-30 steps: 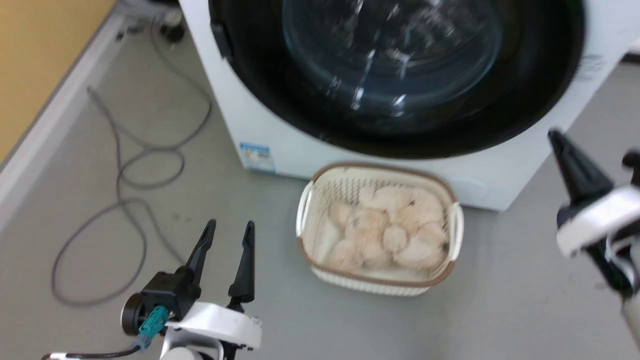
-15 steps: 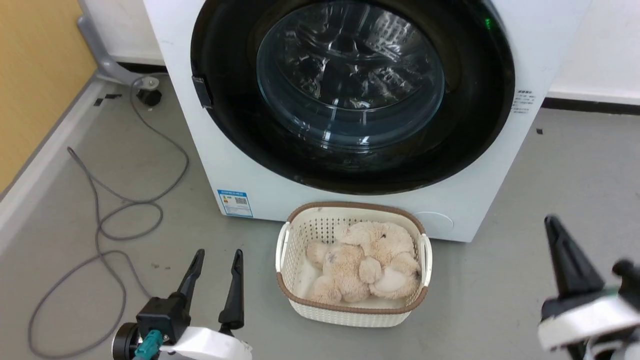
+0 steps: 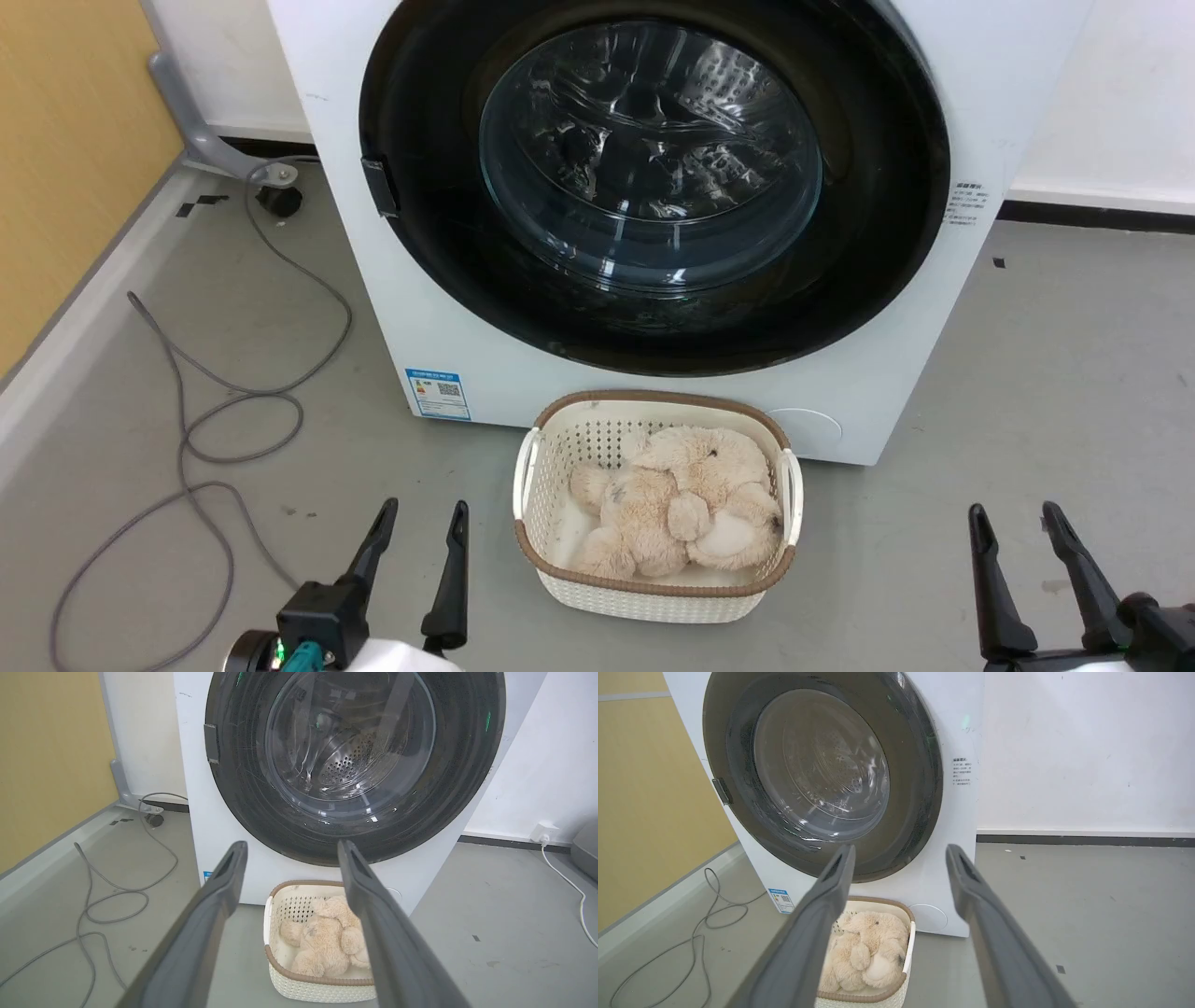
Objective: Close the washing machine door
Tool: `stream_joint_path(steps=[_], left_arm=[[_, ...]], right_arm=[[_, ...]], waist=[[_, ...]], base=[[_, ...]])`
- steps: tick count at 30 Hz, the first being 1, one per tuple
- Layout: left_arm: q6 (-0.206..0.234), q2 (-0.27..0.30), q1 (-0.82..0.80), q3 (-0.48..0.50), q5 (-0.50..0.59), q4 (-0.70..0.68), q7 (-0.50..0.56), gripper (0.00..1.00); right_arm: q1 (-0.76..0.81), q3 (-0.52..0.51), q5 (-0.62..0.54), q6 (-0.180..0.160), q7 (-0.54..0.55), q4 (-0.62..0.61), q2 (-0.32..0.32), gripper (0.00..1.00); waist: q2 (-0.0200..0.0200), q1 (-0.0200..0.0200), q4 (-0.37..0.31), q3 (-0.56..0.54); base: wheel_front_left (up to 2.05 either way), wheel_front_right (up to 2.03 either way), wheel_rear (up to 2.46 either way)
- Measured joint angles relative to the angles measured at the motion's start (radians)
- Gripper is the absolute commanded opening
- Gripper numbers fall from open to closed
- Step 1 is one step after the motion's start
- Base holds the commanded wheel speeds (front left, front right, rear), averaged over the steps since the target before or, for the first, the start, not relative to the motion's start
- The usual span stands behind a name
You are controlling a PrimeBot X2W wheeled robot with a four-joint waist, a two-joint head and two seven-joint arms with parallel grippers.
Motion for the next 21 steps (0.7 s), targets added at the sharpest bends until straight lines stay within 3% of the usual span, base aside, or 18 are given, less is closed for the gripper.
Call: stream_joint_path(steps=[8, 9, 21], left_arm=[[0.001, 0.004, 0.01, -0.011, 0.011, 0.0, 0.0, 1.0], [0.0, 0.006, 0.01, -0.015, 0.012, 0.0, 0.0, 0.0], [0.0, 0.002, 0.01, -0.013, 0.012, -0.006, 0.014, 0.0]], right_arm=[[0.002, -0.01, -0.009, 0.0, -0.01, 0.016, 0.008, 1.0], [0.002, -0.01, -0.01, 0.0, -0.01, 0.018, 0.008, 0.0], [0.001, -0.007, -0.016, 0.0, 0.001, 0.018, 0.008, 0.0]], waist=[[0.0, 0.0001, 0.004, 0.001], [0.0, 0.0001, 0.005, 0.002], [0.0, 0.0001, -0.001, 0.001]], base=[[0.0, 0.0, 0.0], [0.0, 0.0, 0.0], [0.0, 0.0, 0.0]])
